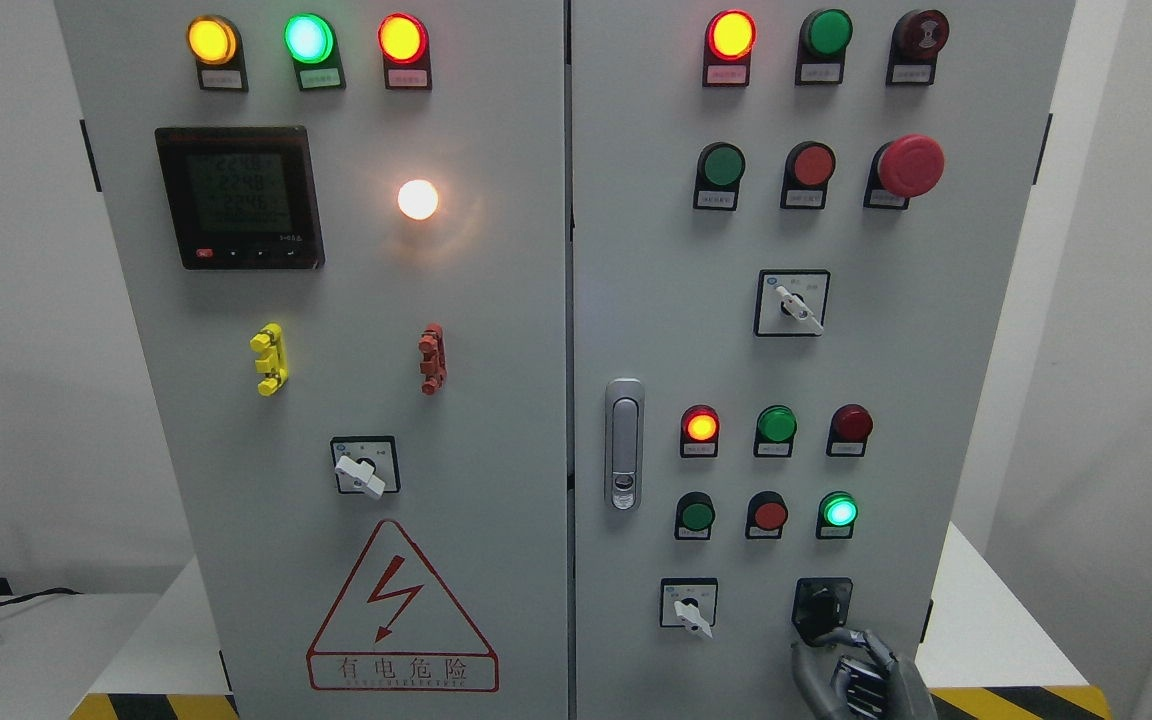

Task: Trip black knob to open circuit

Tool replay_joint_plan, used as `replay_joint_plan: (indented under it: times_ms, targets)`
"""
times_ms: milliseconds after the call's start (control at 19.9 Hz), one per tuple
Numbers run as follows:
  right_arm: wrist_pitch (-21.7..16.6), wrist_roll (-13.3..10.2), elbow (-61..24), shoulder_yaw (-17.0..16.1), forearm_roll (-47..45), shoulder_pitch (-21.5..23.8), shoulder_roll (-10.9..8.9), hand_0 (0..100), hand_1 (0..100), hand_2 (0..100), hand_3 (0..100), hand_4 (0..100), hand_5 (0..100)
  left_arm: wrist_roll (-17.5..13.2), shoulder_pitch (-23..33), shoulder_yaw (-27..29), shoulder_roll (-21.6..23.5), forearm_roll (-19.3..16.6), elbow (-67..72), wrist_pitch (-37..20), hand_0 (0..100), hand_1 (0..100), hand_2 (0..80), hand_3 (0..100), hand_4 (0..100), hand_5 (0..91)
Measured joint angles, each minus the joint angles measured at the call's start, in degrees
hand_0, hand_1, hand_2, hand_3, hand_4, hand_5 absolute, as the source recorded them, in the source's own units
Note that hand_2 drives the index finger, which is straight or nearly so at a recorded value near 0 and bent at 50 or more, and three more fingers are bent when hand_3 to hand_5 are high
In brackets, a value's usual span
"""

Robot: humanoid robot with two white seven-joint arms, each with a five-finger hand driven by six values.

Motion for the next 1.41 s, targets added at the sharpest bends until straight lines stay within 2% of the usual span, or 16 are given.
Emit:
replay_joint_plan:
  times_ms: [1254, 1405]
  targets:
    - [0.0, 0.2, 1.1, -4.9, 0.0, 0.6, -0.15, 37, 74, 45, 100, 100, 94, 0.0, 0.0, 0.0, 0.0, 0.0, 0.0, 0.0, 12, 39, 0.0, 0, 0, 0.0]
    - [0.0, 0.3, 0.8, -5.4, 0.0, 1.2, -0.64, 41, 71, 48, 100, 100, 93, 0.0, 0.0, 0.0, 0.0, 0.0, 0.0, 0.0, 12, 39, 0.0, 0, 0, 0.0]
